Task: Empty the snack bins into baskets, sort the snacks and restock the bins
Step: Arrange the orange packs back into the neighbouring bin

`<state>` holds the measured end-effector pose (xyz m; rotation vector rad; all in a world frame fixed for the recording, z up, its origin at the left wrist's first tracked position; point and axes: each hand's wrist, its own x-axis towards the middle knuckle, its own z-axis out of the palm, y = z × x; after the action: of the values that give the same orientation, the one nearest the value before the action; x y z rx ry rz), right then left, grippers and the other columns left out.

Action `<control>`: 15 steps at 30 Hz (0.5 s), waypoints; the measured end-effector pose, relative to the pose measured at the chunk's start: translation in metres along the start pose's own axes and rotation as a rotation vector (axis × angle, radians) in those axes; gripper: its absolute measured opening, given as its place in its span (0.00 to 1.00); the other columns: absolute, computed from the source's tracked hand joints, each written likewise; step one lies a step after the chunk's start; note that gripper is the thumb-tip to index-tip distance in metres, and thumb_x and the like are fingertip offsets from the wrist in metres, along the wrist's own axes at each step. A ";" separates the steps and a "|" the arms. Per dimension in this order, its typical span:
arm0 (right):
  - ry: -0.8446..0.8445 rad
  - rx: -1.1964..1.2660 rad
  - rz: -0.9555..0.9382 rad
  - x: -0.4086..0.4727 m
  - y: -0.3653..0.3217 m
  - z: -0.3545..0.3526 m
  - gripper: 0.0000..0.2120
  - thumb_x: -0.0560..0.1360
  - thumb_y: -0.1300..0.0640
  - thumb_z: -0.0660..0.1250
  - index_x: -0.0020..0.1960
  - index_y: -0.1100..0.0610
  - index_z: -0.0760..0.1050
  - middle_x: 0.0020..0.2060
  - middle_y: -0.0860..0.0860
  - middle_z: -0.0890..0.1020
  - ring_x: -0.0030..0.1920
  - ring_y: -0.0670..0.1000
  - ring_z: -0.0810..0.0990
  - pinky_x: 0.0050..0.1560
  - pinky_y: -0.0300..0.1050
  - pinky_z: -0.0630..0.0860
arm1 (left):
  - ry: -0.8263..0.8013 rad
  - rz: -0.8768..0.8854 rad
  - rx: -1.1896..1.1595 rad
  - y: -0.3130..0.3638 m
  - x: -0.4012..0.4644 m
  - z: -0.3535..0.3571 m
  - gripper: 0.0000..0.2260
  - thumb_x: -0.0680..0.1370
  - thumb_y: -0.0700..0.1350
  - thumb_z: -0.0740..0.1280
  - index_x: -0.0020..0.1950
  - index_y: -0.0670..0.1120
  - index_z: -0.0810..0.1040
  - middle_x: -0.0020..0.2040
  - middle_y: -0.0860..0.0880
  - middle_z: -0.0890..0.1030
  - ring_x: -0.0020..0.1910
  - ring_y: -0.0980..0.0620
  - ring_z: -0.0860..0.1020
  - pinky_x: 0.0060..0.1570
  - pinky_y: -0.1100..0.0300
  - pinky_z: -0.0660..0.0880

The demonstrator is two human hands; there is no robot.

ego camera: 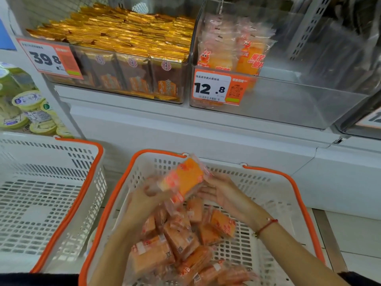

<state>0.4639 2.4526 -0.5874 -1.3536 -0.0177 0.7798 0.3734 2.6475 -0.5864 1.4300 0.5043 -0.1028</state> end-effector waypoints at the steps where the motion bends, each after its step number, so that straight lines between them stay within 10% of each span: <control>1: 0.008 0.132 0.001 0.001 0.009 0.006 0.18 0.77 0.57 0.64 0.63 0.67 0.72 0.53 0.62 0.82 0.55 0.58 0.82 0.59 0.48 0.78 | 0.031 0.009 -0.086 -0.001 0.002 -0.003 0.33 0.66 0.54 0.79 0.68 0.51 0.72 0.54 0.47 0.84 0.53 0.52 0.83 0.56 0.54 0.77; 6: -0.099 0.332 0.055 0.009 0.035 0.029 0.20 0.77 0.63 0.66 0.68 0.64 0.68 0.60 0.60 0.80 0.61 0.57 0.79 0.62 0.48 0.76 | 0.078 0.028 -0.213 -0.014 0.008 0.004 0.22 0.75 0.50 0.72 0.63 0.39 0.77 0.56 0.43 0.83 0.57 0.48 0.81 0.56 0.59 0.75; 10: -0.097 -0.251 0.185 0.027 0.047 0.028 0.22 0.75 0.64 0.69 0.67 0.56 0.71 0.63 0.54 0.78 0.60 0.52 0.79 0.61 0.45 0.76 | 0.352 0.085 -0.175 -0.016 0.015 -0.005 0.30 0.68 0.50 0.78 0.68 0.53 0.73 0.50 0.52 0.85 0.51 0.53 0.83 0.54 0.54 0.77; 12: -0.011 -0.691 0.280 0.039 0.070 0.032 0.22 0.77 0.53 0.67 0.69 0.55 0.68 0.68 0.54 0.73 0.66 0.54 0.74 0.60 0.43 0.74 | 0.449 0.140 -0.129 -0.011 0.018 -0.009 0.29 0.69 0.46 0.78 0.67 0.58 0.71 0.41 0.60 0.84 0.43 0.61 0.83 0.44 0.60 0.76; 15: 0.005 -0.894 0.406 0.042 0.114 0.037 0.48 0.65 0.31 0.64 0.77 0.52 0.56 0.72 0.55 0.68 0.68 0.57 0.71 0.66 0.52 0.71 | 0.509 0.189 -0.173 -0.001 0.017 -0.009 0.27 0.68 0.45 0.78 0.66 0.46 0.75 0.41 0.51 0.85 0.45 0.53 0.83 0.49 0.53 0.79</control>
<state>0.4233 2.5067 -0.6945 -2.2483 -0.0984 1.1796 0.3862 2.6596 -0.5949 1.3220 0.7683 0.4573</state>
